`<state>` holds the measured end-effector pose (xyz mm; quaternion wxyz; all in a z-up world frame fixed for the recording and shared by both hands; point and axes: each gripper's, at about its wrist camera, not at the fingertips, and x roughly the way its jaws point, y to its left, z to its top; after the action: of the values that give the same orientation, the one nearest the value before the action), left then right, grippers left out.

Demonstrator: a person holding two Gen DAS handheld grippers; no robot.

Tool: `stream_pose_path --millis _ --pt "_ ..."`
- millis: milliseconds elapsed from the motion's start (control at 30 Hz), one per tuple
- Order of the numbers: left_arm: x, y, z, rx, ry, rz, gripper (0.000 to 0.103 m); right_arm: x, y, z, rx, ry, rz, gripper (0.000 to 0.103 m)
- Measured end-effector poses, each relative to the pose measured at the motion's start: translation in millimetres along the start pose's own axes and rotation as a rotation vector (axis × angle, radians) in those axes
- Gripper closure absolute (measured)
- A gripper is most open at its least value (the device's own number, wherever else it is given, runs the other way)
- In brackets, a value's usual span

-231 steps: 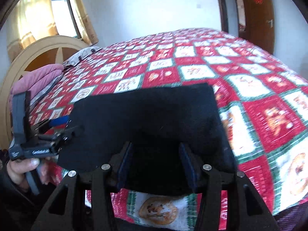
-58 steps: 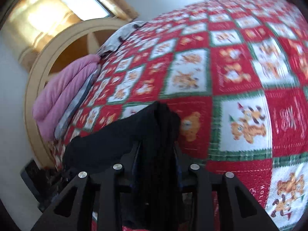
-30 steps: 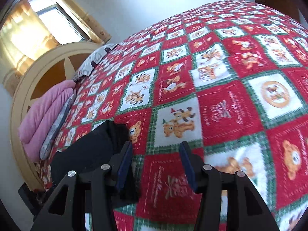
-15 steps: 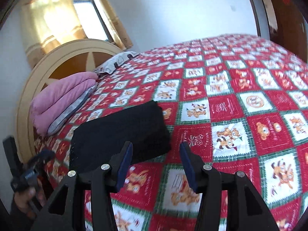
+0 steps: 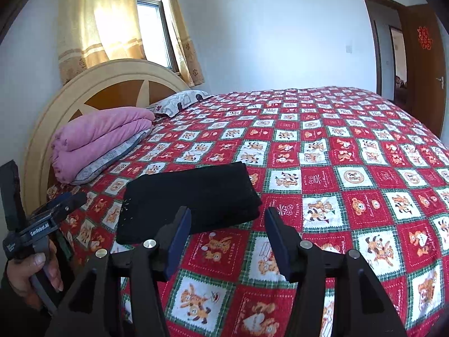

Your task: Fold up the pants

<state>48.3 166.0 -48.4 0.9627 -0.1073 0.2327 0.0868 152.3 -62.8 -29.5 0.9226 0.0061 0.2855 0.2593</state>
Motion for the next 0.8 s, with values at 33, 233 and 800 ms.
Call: stream_pose_path --millis 33,233,800 --pt "-3.6 -0.9 -0.6 -0.003 -0.008 -0.002 0.004 -4.7 2.0 -1.9 0.001 -0.009 0.0 0.046" --pt "-17.0 -13.4 -0.3 0.018 -0.04 -0.014 0.004 -22.3 13.3 -12.5 -0.029 -0.028 -0.008 0.046" --pt "-32.4 -29.9 -4.9 0.028 -0.073 -0.039 0.002 -55.2 15.4 -9.7 -0.093 -0.087 -0.056 0.042"
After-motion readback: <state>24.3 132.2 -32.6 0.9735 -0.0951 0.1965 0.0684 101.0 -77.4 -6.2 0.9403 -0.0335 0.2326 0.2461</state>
